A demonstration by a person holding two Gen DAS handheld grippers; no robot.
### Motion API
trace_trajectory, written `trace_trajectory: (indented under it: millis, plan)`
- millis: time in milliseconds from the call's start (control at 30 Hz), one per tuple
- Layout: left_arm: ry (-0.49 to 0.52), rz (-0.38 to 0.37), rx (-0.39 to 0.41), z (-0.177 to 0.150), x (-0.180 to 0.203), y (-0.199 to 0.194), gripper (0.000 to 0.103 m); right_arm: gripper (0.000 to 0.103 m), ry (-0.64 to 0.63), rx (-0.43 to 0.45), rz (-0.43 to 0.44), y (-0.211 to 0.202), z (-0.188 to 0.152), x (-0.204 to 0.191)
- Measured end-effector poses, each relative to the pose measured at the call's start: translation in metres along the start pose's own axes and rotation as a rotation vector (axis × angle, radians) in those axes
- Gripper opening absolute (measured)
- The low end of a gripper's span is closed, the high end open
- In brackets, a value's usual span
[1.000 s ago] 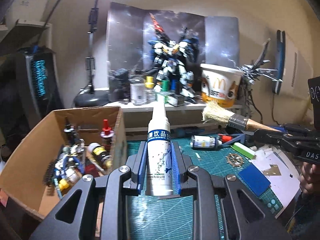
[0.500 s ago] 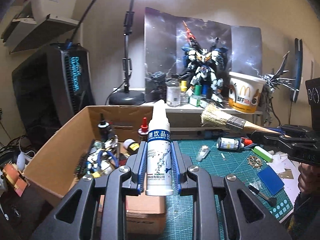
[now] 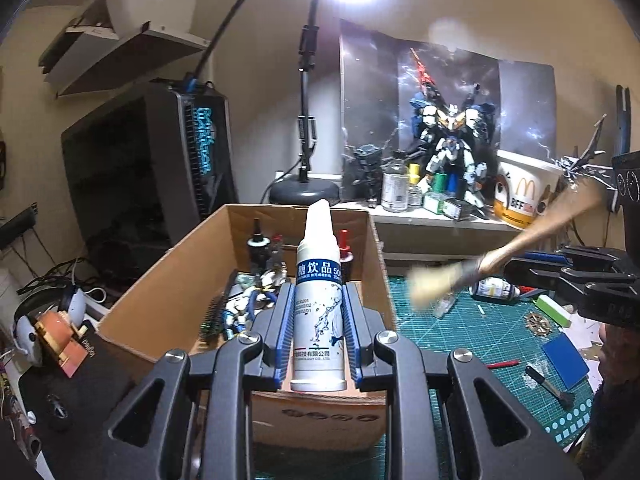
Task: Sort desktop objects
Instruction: 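Carry the white bottle and paintbrush toward the cardboard box with both grippers, then swing the right gripper with the paintbrush over the box beside the left gripper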
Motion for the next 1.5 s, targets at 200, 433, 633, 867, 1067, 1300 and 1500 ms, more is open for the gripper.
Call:
trace_trajectory:
  millis: [200,433,633,867,1067,1300,1500]
  plan:
    - [-0.017,0.037,-0.028,-0.010,-0.016,0.001,0.023,0.001,0.019,-0.091,0.043,0.036,-0.015,-0.002]
    - [-0.028,0.042,-0.033,-0.015,-0.024,-0.003,0.023,0.002,0.064,-0.212,-0.009,0.059,-0.044,0.033]
    - [-0.033,0.027,-0.026,-0.014,-0.022,-0.002,0.023,0.016,0.132,-0.394,-0.030,0.112,-0.091,0.058]
    - [-0.034,0.012,-0.016,-0.012,-0.020,-0.003,0.023,0.029,0.059,-0.529,-0.136,0.168,-0.125,0.068]
    - [-0.038,0.000,-0.010,-0.011,-0.020,-0.004,0.023,0.027,-0.023,-0.571,-0.170,0.177,-0.144,0.063]
    - [-0.043,-0.011,-0.007,-0.012,-0.020,-0.006,0.023,0.018,0.028,-0.482,-0.207,0.156,-0.132,0.076]
    - [-0.045,-0.017,-0.001,-0.011,-0.019,-0.008,0.023,0.017,0.077,-0.265,-0.197,0.096,-0.073,0.074]
Point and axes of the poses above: each gripper's, at about its wrist camera, not at the fingertips, and y roughly the way its jaws point, x to its right, z to its top, the point moved 4 cm from there along y, roughly the way its jaws point, and after that the axes turned 15 degrees about x, right-handed, at the moved point
